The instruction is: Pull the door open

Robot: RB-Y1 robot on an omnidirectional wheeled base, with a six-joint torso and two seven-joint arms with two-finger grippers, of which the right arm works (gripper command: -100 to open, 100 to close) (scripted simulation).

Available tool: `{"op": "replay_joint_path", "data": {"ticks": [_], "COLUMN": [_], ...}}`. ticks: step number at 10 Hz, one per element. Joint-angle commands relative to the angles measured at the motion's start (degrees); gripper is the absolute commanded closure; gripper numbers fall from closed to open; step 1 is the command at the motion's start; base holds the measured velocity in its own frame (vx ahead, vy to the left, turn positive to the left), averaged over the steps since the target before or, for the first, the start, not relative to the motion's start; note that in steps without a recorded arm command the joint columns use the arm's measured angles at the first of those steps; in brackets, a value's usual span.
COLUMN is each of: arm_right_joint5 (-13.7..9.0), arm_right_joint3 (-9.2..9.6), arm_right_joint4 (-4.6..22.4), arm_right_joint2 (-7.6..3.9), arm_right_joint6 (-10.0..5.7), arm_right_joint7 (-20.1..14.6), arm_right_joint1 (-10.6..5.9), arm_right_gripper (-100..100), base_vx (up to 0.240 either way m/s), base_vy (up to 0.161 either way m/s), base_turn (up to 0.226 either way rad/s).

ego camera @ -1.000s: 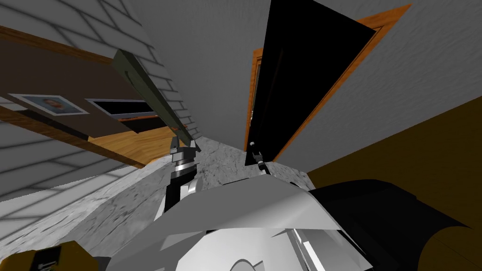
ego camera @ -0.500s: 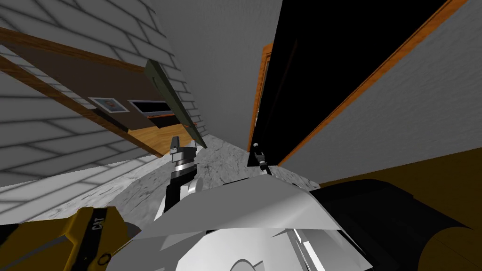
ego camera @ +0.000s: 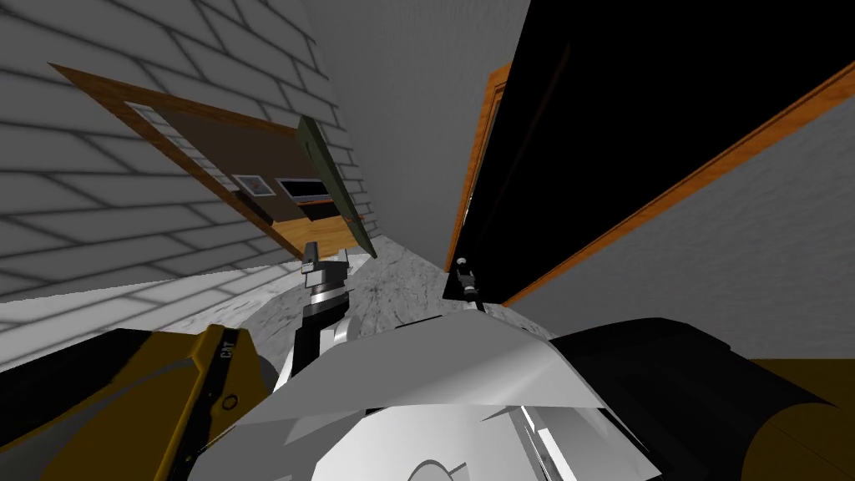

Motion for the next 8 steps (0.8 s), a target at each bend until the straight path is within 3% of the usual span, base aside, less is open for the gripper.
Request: {"op": "replay_joint_path", "data": {"ticks": [1, 8], "arm_right_joint5": [-0.46, -2.65], "arm_right_joint3": [-1.64, -9.35], "arm_right_joint4": [0.4, 1.29], "arm_right_joint2": [0.1, 0.98], "arm_right_joint6": [-0.32, -0.78], "arm_right_joint7": [0.27, 2.48], "arm_right_joint1": [0.28, 1.44], "arm_right_gripper": [-100, -100], "base_vx": [0.009, 0.014], "base_vy": [-0.037, -0.046], "base_turn": [0.223, 0.242]}}
